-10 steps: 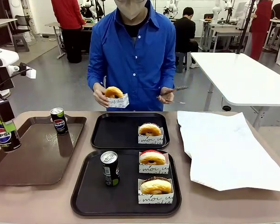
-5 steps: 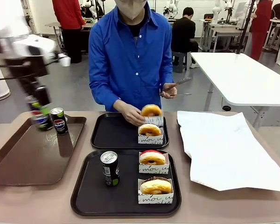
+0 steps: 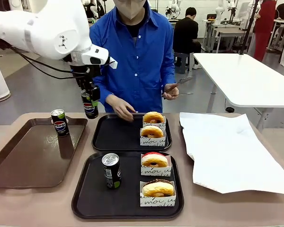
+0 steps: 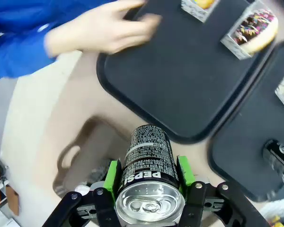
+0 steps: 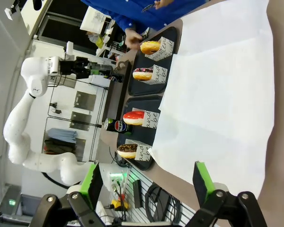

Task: Set up donuts and drinks on trays.
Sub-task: Pick up one Pepsi coke from the Handle tray and place it on the Flat Tray without a Pepsi coke.

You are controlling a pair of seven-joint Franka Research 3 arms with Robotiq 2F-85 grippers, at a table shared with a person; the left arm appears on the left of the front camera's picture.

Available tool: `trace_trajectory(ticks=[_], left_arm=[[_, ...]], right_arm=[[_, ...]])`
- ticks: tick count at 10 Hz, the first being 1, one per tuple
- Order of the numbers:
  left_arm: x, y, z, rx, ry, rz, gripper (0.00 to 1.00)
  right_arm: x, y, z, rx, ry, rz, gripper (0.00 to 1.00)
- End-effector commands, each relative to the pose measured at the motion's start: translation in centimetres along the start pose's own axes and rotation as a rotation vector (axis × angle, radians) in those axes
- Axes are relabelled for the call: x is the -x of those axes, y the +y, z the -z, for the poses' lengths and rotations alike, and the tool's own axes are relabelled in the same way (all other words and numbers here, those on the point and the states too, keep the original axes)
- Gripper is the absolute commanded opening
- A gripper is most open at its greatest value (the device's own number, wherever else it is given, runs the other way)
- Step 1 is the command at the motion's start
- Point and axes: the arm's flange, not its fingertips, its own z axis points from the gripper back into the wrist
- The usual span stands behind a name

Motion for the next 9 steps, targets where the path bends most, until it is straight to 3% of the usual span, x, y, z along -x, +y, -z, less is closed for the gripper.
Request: trace_trajectory(ticks=[1,2,9], left_arm=[[0.16,0.08,0.13,0.005,-0.024,-0.084,0.59],[0.00,0.00,0.00,0.000,0.000,0.000,0.59],[-0.30,-0.21,0.70,0.007,0.001,-0.013,0.59]], right_arm=[[-0.22,-0.01,0.13,-0.027,-0.023,-0.008,1.00],[-0.22,-0.01,0.13,-0.027,-0.023,-0.008,1.00],[-0.22,-0.01,0.13,-0.027,-0.023,-0.008,1.00]])
